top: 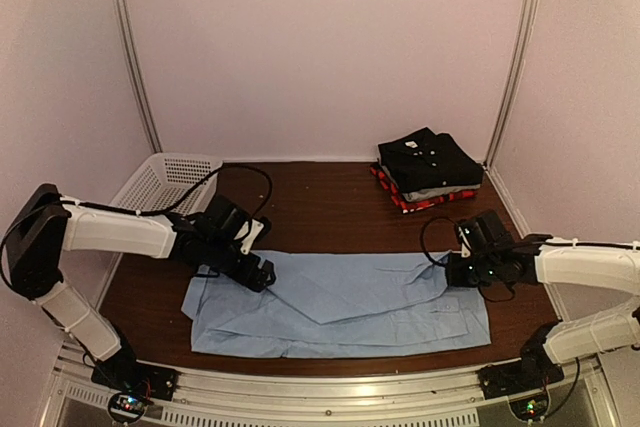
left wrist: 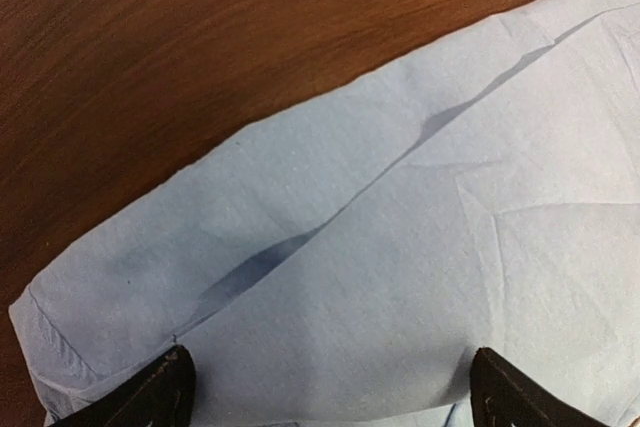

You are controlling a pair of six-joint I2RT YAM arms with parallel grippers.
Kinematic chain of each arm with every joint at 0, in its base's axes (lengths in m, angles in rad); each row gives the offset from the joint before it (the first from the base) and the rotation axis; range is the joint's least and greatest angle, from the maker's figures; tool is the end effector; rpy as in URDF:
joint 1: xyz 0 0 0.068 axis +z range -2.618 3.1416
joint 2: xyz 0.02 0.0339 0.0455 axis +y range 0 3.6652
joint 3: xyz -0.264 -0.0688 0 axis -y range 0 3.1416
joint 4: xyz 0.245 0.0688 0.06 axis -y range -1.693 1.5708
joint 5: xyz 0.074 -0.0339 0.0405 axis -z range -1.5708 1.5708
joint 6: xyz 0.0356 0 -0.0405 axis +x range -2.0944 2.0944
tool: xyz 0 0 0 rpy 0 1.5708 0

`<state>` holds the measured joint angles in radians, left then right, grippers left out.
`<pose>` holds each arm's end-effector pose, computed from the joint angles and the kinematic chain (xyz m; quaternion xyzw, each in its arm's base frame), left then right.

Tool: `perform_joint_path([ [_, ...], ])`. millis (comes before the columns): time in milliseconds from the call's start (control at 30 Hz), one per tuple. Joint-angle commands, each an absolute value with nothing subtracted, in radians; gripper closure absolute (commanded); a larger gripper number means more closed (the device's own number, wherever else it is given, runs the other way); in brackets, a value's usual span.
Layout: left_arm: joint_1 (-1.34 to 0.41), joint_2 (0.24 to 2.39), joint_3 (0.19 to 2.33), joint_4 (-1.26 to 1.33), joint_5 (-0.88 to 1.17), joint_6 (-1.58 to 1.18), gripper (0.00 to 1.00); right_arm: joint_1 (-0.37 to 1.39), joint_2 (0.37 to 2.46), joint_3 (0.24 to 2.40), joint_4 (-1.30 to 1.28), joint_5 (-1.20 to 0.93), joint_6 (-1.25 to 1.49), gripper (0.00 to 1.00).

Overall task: Fold and stack the long sleeve shirts
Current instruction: Fold the sleeve of the rectangle-folded shirt.

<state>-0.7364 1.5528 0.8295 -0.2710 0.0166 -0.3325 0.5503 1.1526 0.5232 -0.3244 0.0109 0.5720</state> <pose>0.2207 -0.2008 0.1684 0.1946 0.9388 -0.1516 0.2406 0.1788 0.1093 0.1696 0.0120 0.9527 0.1572 0.2598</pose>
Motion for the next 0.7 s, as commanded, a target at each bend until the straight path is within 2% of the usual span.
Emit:
perform_joint_path([
  [0,-0.73,1.577,0.805,-0.209,-0.041,-0.365,0.02,0.544,1.113,0.5,-0.324,0.013,0.625,0.8],
  [200,-0.73,1.569,0.76,-0.219,-0.079,-0.39,0.03,0.55,0.988,0.5,-0.386,0.051,0.675,0.52],
  [267,-0.73,1.556,0.742,-0.224,-0.101,-0.397,0.03,0.556,0.941,0.501,-0.393,0.061,0.679,0.46],
  [467,-0.73,1.531,0.726,-0.222,-0.152,-0.4,0.02,0.603,0.945,0.508,-0.267,-0.018,0.635,0.46],
  [667,-0.73,1.479,0.763,-0.19,-0.127,-0.4,0.02,0.618,1.135,0.558,-0.161,-0.083,0.569,0.47],
])
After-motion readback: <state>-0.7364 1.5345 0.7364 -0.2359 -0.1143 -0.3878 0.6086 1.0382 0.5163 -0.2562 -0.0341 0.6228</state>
